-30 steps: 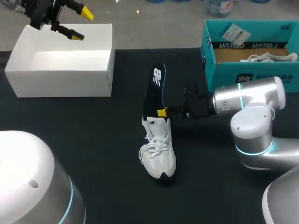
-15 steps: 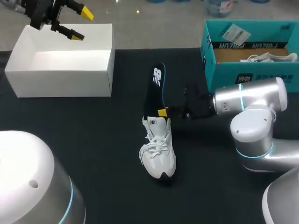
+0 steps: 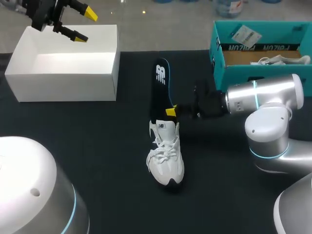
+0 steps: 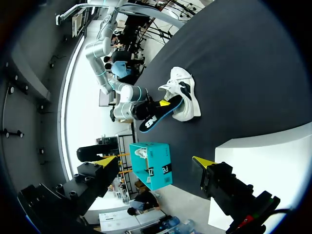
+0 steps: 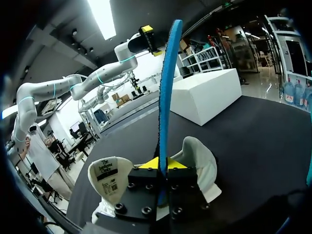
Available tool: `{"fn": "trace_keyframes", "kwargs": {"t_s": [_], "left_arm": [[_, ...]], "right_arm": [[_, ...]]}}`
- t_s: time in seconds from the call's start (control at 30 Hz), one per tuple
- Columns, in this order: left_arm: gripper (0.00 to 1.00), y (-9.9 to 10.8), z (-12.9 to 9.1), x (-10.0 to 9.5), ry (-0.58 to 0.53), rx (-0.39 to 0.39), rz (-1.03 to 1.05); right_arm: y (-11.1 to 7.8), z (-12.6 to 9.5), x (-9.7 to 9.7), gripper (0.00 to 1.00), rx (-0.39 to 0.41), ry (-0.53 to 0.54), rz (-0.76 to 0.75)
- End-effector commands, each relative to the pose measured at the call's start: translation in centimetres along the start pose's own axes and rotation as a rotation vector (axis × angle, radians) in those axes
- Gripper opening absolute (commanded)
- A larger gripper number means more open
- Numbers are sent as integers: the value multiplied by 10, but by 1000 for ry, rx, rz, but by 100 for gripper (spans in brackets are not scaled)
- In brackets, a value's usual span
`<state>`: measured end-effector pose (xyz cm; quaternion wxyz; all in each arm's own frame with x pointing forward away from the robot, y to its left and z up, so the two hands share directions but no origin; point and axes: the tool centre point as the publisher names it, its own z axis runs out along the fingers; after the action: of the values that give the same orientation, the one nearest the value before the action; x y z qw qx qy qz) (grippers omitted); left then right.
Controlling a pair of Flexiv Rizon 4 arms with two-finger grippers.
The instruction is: Take the shoe out of the shoebox, open the shoe tongue, remove and reinsert the insole, then place the shoe into the shoebox
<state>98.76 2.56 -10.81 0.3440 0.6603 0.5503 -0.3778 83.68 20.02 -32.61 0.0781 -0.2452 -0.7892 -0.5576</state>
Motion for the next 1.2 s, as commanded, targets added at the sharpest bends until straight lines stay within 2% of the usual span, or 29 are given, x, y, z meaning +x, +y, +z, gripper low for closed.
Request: {"fn": "trace_keyframes", "kwargs": {"t_s": [0.03, 0.2, 0.47, 0.7, 1.0, 1.13, 1.2], "left_arm": [[100, 0, 0, 0, 3, 1, 1], [100, 0, 0, 0, 3, 1, 1], [100, 0, 0, 0, 3, 1, 1], [100, 0, 0, 0, 3, 1, 1], [100, 0, 0, 0, 3, 1, 1], [100, 0, 0, 0, 3, 1, 1], [100, 0, 0, 0, 3, 1, 1]], "right_arm": [[4, 7, -9, 0, 18, 28, -5], [-4, 11, -13, 0, 43, 79, 14], [-25, 9, -6, 0, 81, 82, 60], [-41, 5, 3, 0, 54, 66, 100], [-50, 6, 11, 0, 39, 59, 118], [-47, 8, 9, 0, 35, 64, 117], [-42, 8, 8, 26, 35, 62, 105]]}}
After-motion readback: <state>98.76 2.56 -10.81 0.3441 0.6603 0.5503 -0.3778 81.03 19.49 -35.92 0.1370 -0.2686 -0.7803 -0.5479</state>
